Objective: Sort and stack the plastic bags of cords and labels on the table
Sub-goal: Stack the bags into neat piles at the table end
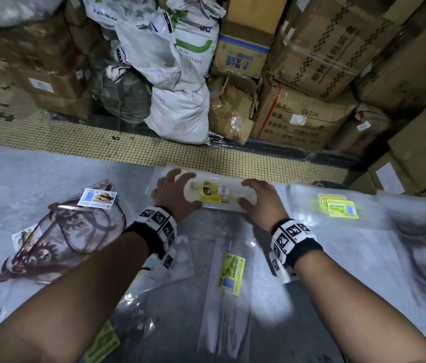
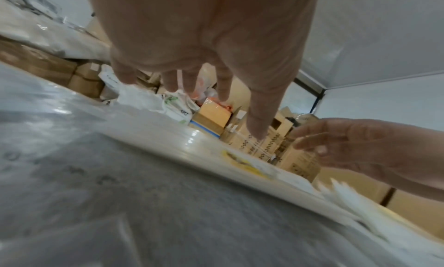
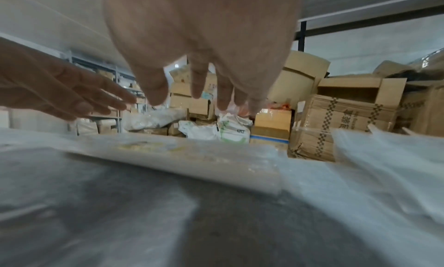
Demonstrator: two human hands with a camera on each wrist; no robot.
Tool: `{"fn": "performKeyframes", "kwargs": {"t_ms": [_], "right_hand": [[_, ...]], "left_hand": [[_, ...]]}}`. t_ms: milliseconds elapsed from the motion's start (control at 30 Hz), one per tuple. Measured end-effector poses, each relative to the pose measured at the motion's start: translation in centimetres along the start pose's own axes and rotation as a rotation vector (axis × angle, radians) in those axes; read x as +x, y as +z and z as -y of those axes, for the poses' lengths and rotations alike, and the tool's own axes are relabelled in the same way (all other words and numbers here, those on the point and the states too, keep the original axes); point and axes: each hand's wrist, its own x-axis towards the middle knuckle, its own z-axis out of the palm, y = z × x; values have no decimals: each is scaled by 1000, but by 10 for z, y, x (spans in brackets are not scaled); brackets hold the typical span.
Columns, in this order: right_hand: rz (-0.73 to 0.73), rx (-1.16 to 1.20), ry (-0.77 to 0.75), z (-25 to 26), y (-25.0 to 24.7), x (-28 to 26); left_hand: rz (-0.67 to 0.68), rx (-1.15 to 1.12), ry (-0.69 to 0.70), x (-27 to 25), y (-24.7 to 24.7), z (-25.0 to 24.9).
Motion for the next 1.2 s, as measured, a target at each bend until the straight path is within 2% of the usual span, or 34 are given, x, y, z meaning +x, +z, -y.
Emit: {"fn": "performKeyframes", "kwargs": {"t_ms": [33, 100, 167, 233, 300, 433, 567, 667, 733, 800, 867, 933, 1000, 1033, 1133, 1200], "right_hand": [[23, 32, 63, 1, 1, -12], [114, 69, 185, -3, 9, -38], [224, 31, 276, -10, 22, -64], [298, -50, 322, -15, 37, -89], [285, -72, 342, -15, 47, -110], [196, 45, 352, -12, 53, -137], [133, 81, 271, -14, 58, -150], [77, 427, 311, -8, 55, -159], [113, 707, 397, 4, 55, -167], [179, 910, 462, 18, 58, -175], [309, 991, 417, 35, 65, -184], [372, 982, 352, 54, 75, -191], [340, 966, 350, 70, 87, -196], [309, 950, 366, 76, 93, -199], [261, 946, 422, 86, 109, -209], [276, 962, 458, 93, 116, -217]], "left_hand": [[26, -64, 22, -14, 7, -3], [164, -128, 57, -46, 28, -12], [298, -43, 61, -79, 52, -22], [329, 43, 21, -107, 69, -30], [329, 72, -36, -125, 80, -34], [331, 6, -101, -139, 87, -39], [230, -234, -87, -157, 86, -36], [157, -520, -110, -169, 80, -23], [97, -742, -153, -178, 74, -14], [-10, -868, -175, -188, 64, -5], [-69, -944, -177, -196, 54, 3], [-67, -953, -195, -205, 44, 14], [-79, -850, -185, -214, 32, 32], [-88, -726, -174, -219, 25, 45], [-73, -93, -187, -242, -1, 90], [-3, 134, -227, -257, -13, 121]]}}
